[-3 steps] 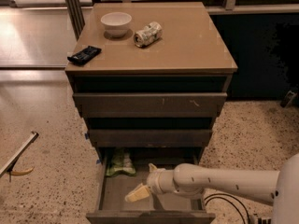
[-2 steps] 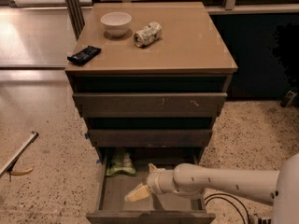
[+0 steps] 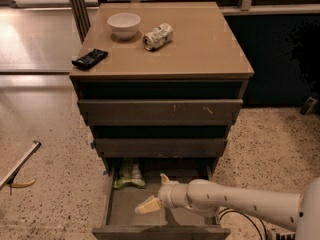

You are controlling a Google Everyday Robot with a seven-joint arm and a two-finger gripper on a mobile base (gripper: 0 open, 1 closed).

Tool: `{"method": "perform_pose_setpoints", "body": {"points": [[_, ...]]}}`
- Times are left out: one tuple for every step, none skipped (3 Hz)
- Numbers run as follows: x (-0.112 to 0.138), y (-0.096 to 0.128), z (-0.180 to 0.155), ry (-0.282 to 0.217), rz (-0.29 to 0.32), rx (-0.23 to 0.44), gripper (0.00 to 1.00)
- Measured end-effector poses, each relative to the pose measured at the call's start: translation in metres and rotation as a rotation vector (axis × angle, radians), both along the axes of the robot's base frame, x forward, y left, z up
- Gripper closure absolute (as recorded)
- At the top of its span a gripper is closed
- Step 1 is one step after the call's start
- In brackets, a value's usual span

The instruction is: Pick green rice chip bag from bottom drawer and place on counter

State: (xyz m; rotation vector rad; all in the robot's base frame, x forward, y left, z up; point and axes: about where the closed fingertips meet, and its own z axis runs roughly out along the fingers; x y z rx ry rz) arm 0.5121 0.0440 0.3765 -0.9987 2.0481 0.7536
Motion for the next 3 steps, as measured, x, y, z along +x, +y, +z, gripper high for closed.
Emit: {"method": "perform_pose_setpoints", "body": {"points": [[0.029, 0.009, -0.041, -0.014, -0.010, 0.017, 0.00], [0.063, 0.023, -0.086, -0.003, -0.013, 0.001, 0.00], [0.093, 0.040, -0.111, -0.046, -0.016, -0.011, 0.00]]}}
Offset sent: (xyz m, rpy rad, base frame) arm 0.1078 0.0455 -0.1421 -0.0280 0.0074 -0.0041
